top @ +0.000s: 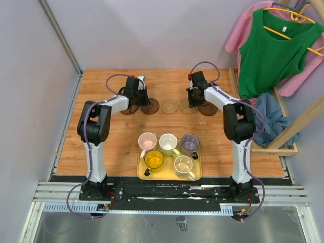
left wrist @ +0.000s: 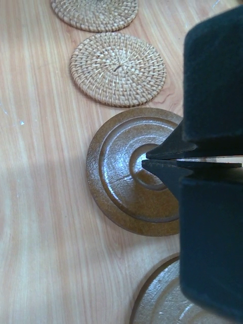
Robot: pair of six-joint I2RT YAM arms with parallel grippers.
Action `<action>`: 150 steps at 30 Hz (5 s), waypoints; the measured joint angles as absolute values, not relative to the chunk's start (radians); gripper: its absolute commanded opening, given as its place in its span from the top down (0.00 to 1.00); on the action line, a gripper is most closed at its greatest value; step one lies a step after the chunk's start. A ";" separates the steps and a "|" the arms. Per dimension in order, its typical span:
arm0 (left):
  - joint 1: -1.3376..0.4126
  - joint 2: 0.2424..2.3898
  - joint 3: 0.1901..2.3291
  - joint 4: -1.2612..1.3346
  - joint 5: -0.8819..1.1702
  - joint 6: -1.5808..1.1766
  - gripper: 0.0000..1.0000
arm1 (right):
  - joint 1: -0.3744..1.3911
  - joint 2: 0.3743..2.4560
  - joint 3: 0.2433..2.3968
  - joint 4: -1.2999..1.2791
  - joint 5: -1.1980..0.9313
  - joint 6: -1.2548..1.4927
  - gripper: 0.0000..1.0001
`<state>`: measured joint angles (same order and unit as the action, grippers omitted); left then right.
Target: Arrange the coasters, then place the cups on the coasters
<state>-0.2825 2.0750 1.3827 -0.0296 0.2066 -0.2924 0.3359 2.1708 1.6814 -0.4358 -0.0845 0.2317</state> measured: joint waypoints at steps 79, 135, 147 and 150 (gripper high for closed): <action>-0.282 1.413 0.720 0.347 -0.014 -0.262 0.73 | 0.131 2.099 1.567 -0.415 0.045 0.232 0.99; -0.331 1.096 0.592 0.245 0.064 -0.333 0.04 | 0.327 1.237 1.096 -0.547 0.057 0.257 0.28; -0.397 0.993 0.532 0.210 0.061 -0.369 0.00 | 0.495 1.044 0.973 -0.673 0.007 0.277 0.16; -0.414 0.976 0.518 0.204 0.059 -0.372 0.00 | 0.541 1.044 0.941 -0.685 0.007 0.292 0.19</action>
